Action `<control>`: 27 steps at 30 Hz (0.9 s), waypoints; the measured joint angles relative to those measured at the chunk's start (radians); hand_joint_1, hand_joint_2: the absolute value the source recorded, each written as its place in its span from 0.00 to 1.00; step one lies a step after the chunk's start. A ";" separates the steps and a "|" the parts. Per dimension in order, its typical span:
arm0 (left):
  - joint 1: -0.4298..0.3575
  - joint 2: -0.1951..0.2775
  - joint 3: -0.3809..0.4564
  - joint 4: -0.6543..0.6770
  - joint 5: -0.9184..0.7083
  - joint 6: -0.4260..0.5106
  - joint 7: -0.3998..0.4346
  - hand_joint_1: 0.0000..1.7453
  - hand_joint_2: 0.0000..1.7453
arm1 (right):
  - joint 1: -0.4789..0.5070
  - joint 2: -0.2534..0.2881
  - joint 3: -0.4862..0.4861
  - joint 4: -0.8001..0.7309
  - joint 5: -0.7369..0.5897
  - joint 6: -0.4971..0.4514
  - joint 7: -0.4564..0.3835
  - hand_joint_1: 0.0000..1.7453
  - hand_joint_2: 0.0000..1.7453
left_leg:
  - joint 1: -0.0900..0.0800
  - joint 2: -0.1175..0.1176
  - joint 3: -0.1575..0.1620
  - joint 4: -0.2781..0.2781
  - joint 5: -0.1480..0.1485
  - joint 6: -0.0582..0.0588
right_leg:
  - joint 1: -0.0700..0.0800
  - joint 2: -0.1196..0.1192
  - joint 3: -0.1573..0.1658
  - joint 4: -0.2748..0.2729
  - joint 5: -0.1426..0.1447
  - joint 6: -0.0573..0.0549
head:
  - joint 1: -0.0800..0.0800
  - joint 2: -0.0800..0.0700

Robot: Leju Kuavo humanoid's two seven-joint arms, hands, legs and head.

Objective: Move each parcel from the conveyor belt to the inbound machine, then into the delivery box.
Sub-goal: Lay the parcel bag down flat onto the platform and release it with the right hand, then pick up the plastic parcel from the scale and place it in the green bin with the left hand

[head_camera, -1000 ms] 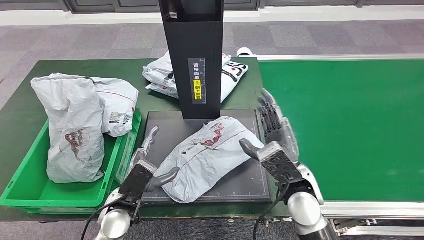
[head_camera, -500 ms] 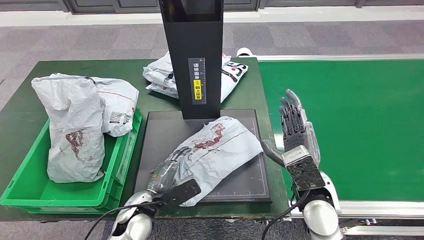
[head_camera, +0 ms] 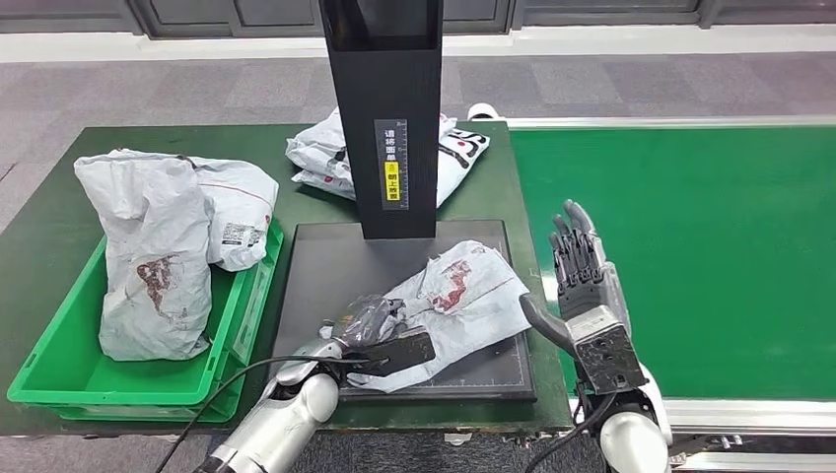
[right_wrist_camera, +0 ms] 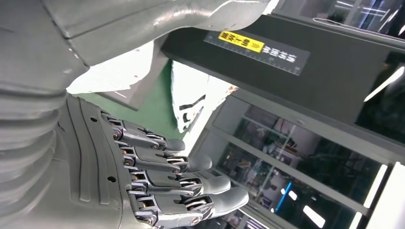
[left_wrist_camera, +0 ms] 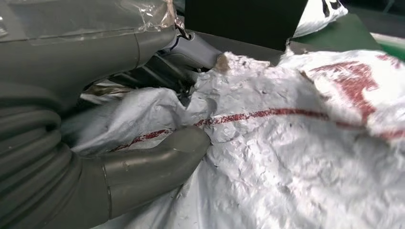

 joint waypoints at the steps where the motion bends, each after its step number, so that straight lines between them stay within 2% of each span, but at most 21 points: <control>1: 0.001 0.003 0.004 0.004 0.018 0.020 -0.003 1.00 1.00 | 0.008 0.001 -0.003 0.000 0.000 -0.001 -0.003 0.00 1.00 | 0.000 0.000 0.001 0.000 0.000 0.000 | 0.000 0.000 0.001 0.000 0.000 0.000 | 0.000 0.000; 3: 0.013 0.012 0.021 -0.016 0.062 0.072 -0.007 1.00 1.00 | 0.026 0.002 -0.015 0.000 0.000 -0.009 -0.008 0.00 1.00 | 0.000 0.002 0.005 0.000 0.000 -0.001 | 0.000 0.002 0.001 0.000 0.000 -0.001 | 0.000 0.000; 6: 0.066 0.032 0.073 -0.120 0.133 0.152 0.003 1.00 1.00 | 0.059 0.006 -0.044 -0.011 0.002 -0.025 -0.008 0.00 1.00 | 0.000 0.005 0.007 0.000 0.000 -0.002 | 0.001 0.005 -0.005 0.001 0.001 -0.002 | 0.000 0.000; 10: 0.119 0.064 0.147 -0.269 0.174 0.182 0.024 1.00 1.00 | 0.094 0.010 -0.084 -0.033 0.001 -0.030 -0.007 0.00 1.00 | 0.001 0.005 0.002 0.000 0.001 -0.002 | 0.001 0.005 -0.011 0.002 0.001 -0.003 | -0.001 0.000; 14: 0.173 0.073 0.218 -0.417 0.239 0.371 -0.035 1.00 1.00 | 0.120 0.019 -0.120 -0.047 -0.005 -0.060 -0.005 0.00 1.00 | 0.002 0.005 -0.001 0.000 0.000 -0.003 | 0.002 0.005 -0.013 0.002 0.001 -0.003 | 0.000 0.000; 16: 0.198 0.080 0.267 -0.517 0.276 0.434 -0.048 1.00 1.00 | 0.141 0.024 -0.147 -0.054 -0.014 -0.073 -0.008 0.00 1.00 | 0.002 0.006 -0.002 0.000 -0.001 -0.003 | 0.002 0.006 -0.014 0.002 0.000 -0.003 | 0.000 0.000; 21: 0.245 0.096 0.335 -0.671 0.298 0.447 -0.050 1.00 1.00 | 0.166 0.030 -0.188 -0.062 -0.023 -0.078 -0.014 0.00 1.00 | 0.002 0.005 -0.003 0.000 -0.001 -0.003 | 0.002 0.005 -0.015 0.001 -0.001 -0.003 | 0.000 0.000; 27: 0.268 0.097 0.356 -0.738 0.298 0.453 -0.056 1.00 1.00 | 0.173 0.038 -0.200 -0.064 -0.024 -0.078 -0.014 0.00 1.00 | 0.002 0.006 -0.003 0.000 -0.001 -0.003 | 0.002 0.005 -0.015 0.001 0.000 -0.003 | 0.000 0.000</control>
